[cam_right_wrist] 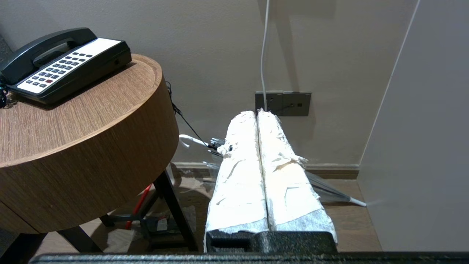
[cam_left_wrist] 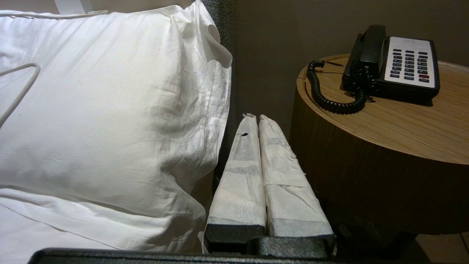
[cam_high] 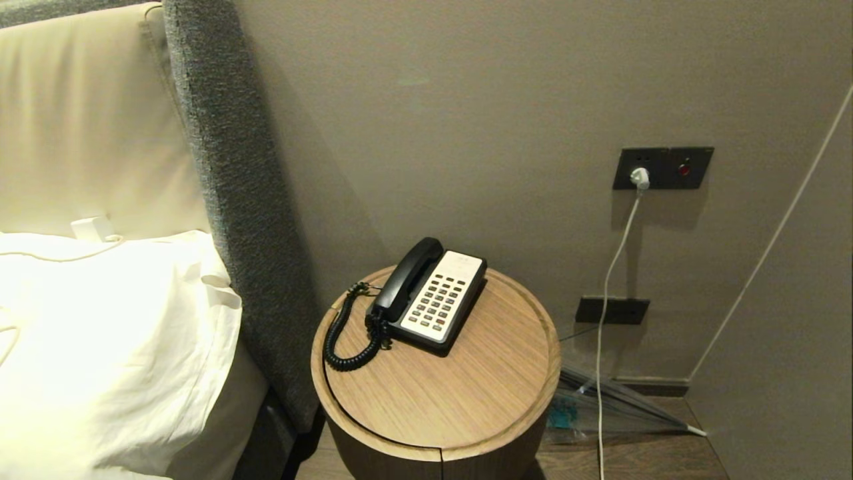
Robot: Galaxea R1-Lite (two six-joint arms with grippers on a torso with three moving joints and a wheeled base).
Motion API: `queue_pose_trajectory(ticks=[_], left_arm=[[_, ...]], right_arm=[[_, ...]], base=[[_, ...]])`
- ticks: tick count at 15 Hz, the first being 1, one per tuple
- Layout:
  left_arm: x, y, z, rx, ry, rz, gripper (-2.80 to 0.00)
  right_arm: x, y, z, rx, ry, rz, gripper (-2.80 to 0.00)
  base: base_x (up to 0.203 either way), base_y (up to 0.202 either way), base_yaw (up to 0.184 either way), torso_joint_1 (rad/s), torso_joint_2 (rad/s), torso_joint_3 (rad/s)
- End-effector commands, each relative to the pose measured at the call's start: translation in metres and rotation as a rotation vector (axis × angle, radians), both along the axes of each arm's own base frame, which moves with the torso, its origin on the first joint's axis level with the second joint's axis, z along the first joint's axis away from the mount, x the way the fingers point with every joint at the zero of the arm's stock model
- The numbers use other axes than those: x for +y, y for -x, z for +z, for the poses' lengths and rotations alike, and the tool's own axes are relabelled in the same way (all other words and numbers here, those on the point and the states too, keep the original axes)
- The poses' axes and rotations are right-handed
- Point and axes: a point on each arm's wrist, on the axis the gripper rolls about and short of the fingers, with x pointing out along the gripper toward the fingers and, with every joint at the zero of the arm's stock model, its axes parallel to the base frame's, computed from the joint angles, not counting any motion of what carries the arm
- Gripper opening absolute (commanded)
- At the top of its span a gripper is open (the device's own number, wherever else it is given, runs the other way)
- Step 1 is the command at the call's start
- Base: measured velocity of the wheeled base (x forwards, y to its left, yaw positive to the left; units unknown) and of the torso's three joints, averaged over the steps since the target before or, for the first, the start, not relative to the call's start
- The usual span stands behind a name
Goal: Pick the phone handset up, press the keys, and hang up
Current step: Pick up the desk phone handset
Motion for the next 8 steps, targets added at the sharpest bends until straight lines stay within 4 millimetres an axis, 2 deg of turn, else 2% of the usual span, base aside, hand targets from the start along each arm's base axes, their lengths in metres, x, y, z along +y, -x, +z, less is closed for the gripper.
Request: queue_pose_trajectory(ticks=[1,8], left_arm=[[0.0000,-0.0023,-0.0076,0.028,-0.001,0.000,-2.80],[0.0000,-0.0023,-0.0077,0.030,-0.005,0.000,-2.80]], right_arm=[[0.0000,-0.0016,-0.0054,0.021,0.000,0.000,-2.80],[0.0000,-0.0016,-0.0054,0.021,0.000,0.000,-2.80]], base=[[0.000,0.000,0.000,0.000,0.00,0.000],[0.000,0.000,0.000,0.000,0.00,0.000]])
